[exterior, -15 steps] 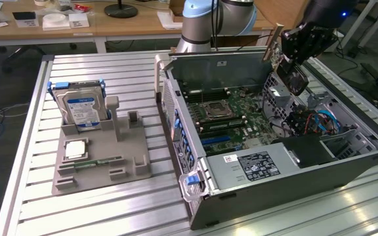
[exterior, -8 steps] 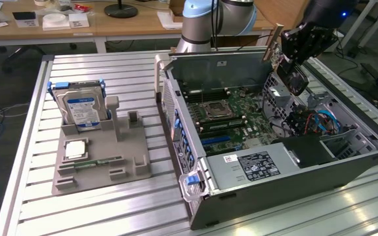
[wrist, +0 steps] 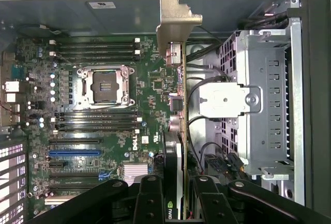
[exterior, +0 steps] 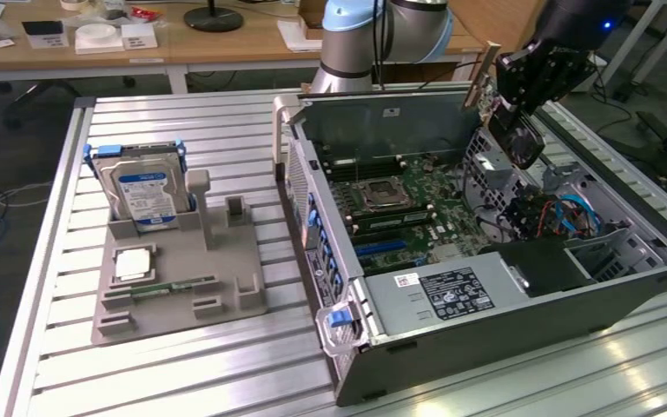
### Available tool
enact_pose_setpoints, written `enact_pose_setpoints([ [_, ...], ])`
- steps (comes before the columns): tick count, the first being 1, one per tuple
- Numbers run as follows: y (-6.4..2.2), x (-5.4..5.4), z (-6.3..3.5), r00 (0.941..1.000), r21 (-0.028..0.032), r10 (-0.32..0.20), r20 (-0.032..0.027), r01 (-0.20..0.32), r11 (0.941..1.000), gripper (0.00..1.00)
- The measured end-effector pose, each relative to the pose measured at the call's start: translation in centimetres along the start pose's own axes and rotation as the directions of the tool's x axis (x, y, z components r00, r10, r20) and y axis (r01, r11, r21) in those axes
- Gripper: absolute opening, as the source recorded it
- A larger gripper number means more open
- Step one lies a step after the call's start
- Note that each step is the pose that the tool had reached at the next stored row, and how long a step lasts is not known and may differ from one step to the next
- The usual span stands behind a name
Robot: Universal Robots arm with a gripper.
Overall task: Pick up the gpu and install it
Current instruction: 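Insert the gpu into the slot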
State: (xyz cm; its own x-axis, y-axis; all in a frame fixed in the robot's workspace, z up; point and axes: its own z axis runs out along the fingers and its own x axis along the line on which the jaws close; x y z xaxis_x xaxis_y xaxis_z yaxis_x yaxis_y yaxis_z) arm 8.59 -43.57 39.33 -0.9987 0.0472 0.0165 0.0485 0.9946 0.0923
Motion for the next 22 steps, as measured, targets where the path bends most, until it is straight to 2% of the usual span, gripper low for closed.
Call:
enact_pose_setpoints([
  [7,0.00,0.01,0.00,1.0000,0.0003,-0.009,-0.0008,0.009,1.0000,0.27],
  [12,0.00,0.00,0.02,0.9966,0.0011,-0.082,-0.0077,0.082,0.9966,0.27],
  [16,0.00,0.00,0.05,0.9881,0.0015,-0.153,-0.0144,0.153,0.9882,0.27],
  [19,-0.01,0.00,0.07,0.9780,0.0015,-0.208,-0.0196,0.208,0.9782,0.27],
  [22,-0.01,0.00,0.10,0.9653,0.0011,-0.260,-0.0246,0.260,0.9656,0.27],
])
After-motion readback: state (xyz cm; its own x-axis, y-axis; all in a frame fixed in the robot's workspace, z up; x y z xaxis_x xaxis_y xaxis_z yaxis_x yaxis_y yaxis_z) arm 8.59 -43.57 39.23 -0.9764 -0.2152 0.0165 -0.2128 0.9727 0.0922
